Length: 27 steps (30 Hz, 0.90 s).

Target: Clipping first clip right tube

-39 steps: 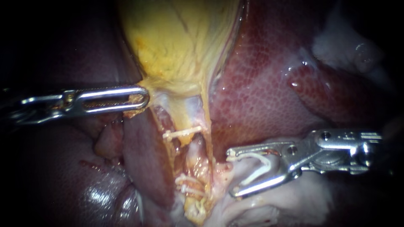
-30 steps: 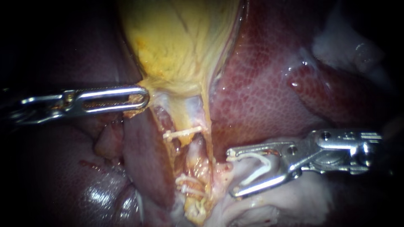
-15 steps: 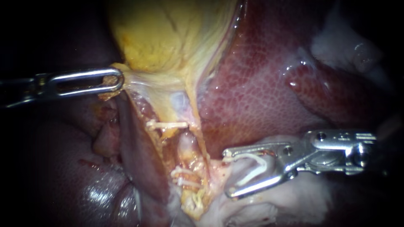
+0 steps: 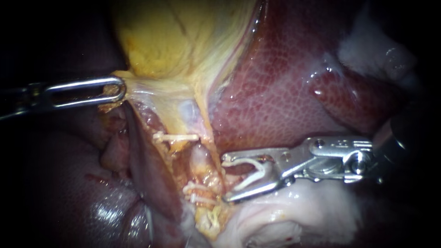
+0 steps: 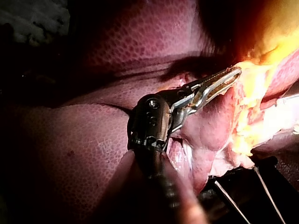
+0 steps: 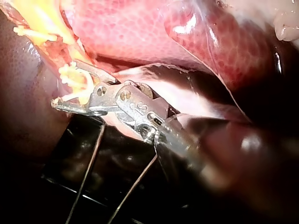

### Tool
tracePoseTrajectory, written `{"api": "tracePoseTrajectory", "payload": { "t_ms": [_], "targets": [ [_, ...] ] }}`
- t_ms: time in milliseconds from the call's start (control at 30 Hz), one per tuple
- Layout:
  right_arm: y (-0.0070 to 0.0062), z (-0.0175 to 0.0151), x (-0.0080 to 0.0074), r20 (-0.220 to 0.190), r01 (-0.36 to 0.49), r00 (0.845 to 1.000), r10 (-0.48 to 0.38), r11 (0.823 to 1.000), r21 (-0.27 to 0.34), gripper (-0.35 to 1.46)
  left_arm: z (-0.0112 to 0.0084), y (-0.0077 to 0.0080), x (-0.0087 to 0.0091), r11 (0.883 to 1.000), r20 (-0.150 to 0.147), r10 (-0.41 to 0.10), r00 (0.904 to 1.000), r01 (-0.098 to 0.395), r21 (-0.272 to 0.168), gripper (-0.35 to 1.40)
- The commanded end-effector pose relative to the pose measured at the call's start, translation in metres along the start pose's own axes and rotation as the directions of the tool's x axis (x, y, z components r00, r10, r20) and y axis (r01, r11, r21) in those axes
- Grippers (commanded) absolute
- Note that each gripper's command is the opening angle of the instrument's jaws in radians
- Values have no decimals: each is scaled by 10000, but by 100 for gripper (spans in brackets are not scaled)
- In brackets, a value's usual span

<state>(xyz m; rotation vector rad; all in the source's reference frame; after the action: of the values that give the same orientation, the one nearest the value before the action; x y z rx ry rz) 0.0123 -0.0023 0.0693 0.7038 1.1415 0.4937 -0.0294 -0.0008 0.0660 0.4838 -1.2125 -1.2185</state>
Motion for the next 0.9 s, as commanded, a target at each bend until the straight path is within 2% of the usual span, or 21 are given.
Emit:
{"api": "tracePoseTrajectory", "payload": {
  "t_ms": [33,567,767,900],
  "targets": [
    [4,2,-2,-5,-1,10000,1,10000,-20,60,0,-1,0,10000,3,5,10000,-5,-8,-35],
    [41,6,-12,294,-1,9996,17,9985,-551,60,0,-2,2,10000,14,13,10000,-13,-23,-35],
    [48,18,-21,344,59,9994,-37,9979,-647,60,1,-3,3,10000,20,14,10000,-14,-32,-35],
    [49,37,-26,323,101,9994,-76,9969,-778,60,1,-4,3,10000,23,13,10000,-13,-38,-35]
  ]
}}
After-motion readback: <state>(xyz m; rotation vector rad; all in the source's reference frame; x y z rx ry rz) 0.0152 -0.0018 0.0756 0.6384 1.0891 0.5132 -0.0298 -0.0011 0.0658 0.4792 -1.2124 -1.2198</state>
